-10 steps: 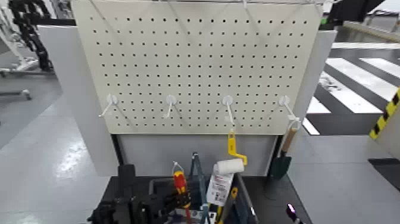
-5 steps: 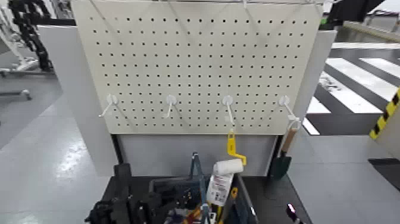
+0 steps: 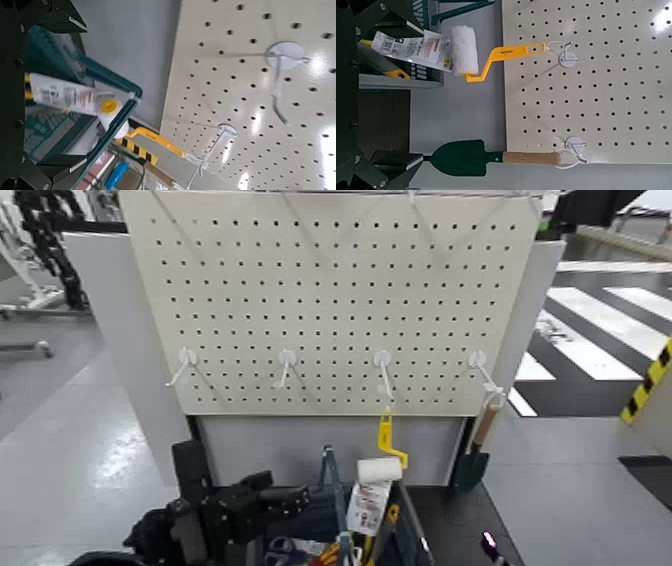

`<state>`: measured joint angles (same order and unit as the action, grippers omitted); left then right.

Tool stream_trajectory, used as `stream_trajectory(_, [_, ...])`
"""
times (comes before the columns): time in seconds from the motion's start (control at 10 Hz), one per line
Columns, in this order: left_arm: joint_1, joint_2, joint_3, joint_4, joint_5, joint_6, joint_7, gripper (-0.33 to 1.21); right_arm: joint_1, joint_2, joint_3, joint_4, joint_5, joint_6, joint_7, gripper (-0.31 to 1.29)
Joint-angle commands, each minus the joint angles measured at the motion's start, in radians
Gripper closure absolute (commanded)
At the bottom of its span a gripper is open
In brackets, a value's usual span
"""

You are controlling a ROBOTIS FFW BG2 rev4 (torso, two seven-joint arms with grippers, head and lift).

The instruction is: Put the red screwdriver into the crate.

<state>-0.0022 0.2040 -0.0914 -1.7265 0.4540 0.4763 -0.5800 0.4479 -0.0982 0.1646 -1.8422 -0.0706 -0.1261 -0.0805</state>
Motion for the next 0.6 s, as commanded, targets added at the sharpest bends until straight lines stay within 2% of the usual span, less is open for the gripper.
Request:
stream_trajectory(0.1, [0.062, -0.009, 0.015, -0.074, -0.11, -0.127, 0.08, 0.14, 0.0, 0.0, 0.0, -0.002, 0.0, 0.002, 0.001, 0.2])
stream_trajectory(0.3, [0.162, -0.029, 0.024, -0.102, -0.113, -0.288, 0.206, 0.14, 0.002, 0.0, -0.004, -0.005, 0.002, 0.0, 0.002, 0.2])
stream_trajectory(0.6, [0.288, -0.06, 0.038, -0.136, -0.173, -0.407, 0.376, 0.14, 0.011, 0.006, -0.013, -0.005, -0.002, -0.017, 0.002, 0.2])
